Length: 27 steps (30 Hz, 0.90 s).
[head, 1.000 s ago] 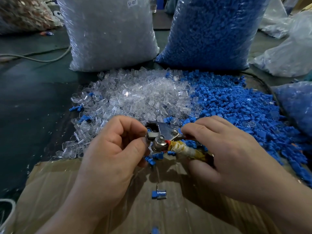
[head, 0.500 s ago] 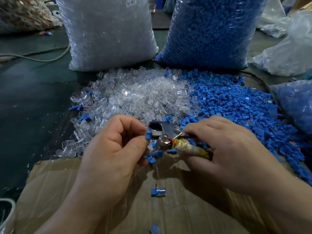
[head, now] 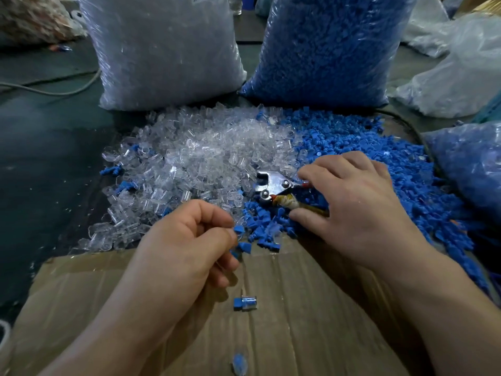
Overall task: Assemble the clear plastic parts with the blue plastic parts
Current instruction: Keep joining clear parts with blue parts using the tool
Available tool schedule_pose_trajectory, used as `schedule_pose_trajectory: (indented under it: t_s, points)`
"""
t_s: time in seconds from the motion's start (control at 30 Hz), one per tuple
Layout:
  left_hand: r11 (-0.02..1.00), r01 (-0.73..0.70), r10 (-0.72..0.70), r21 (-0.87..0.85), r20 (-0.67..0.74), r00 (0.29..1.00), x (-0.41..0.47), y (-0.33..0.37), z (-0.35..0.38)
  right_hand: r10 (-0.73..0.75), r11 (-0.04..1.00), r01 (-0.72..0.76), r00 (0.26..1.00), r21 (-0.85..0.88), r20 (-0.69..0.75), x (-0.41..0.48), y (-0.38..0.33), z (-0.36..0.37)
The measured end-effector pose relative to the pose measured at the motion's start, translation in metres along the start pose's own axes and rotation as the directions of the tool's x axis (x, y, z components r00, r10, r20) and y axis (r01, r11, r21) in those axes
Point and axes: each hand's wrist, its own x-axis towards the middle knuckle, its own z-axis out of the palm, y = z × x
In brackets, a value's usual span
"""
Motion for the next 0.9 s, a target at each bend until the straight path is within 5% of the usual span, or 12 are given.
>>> schedule_pose_trajectory:
  t_s: [0.1,0.2,0.37,0.5,0.63,0.73,0.77,0.8,0.83,0.87,0.9]
  points:
    - [1.0,-0.008,0.007,-0.026,-0.013,1.0,-0.002,0.0,0.005,-0.123,0.985,0.143,0.976,0.101,-0.18,-0.011,-0.023,-0.005]
    - [0.997,-0.071,0.071,-0.004,-0.016,0.997,-0.003,-0.003,0.008,-0.298,0.942,0.318,0.939,0.105,-0.172,-0.019,-0.048,-0.002]
    - [0.969,-0.249,0.249,0.002,0.001,0.969,-0.009,-0.003,0.008,-0.317,0.934,0.344,0.924,0.101,-0.213,-0.023,-0.051,0.001]
    - [0.976,-0.145,0.156,-0.163,0.054,0.986,-0.01,0.003,0.005,-0.329,0.913,0.373,0.912,0.164,-0.245,-0.022,-0.05,0.0]
    - [0.997,-0.079,0.08,-0.012,0.194,0.978,-0.008,0.002,-0.003,-0.35,0.878,0.395,0.915,0.271,-0.201,-0.024,-0.053,-0.004]
    - [0.971,-0.238,0.224,0.038,0.221,0.949,-0.007,0.002,-0.009,-0.119,0.835,0.115,0.992,0.539,-0.027,-0.03,-0.062,-0.007]
    - [0.943,-0.325,0.298,0.077,0.25,0.921,-0.007,0.002,-0.011,-0.064,0.705,-0.039,0.991,0.708,0.118,-0.032,-0.064,-0.01]
    - [0.911,-0.399,0.356,0.103,0.29,0.888,-0.008,0.003,-0.013,-0.046,0.469,-0.234,0.956,0.851,0.288,-0.032,-0.065,-0.011]
    - [0.886,-0.448,0.391,0.12,0.327,0.861,-0.008,0.004,-0.015,-0.052,0.348,-0.375,0.907,0.859,0.417,-0.031,-0.062,-0.014]
    - [0.868,-0.473,0.4,0.149,0.355,0.845,-0.009,0.005,-0.018,-0.085,0.35,-0.418,0.877,0.838,0.473,-0.031,-0.06,-0.018]
    - [0.851,-0.485,0.391,0.202,0.371,0.842,-0.009,0.006,-0.02,-0.102,0.462,-0.383,0.873,0.8,0.476,-0.032,-0.056,-0.017]
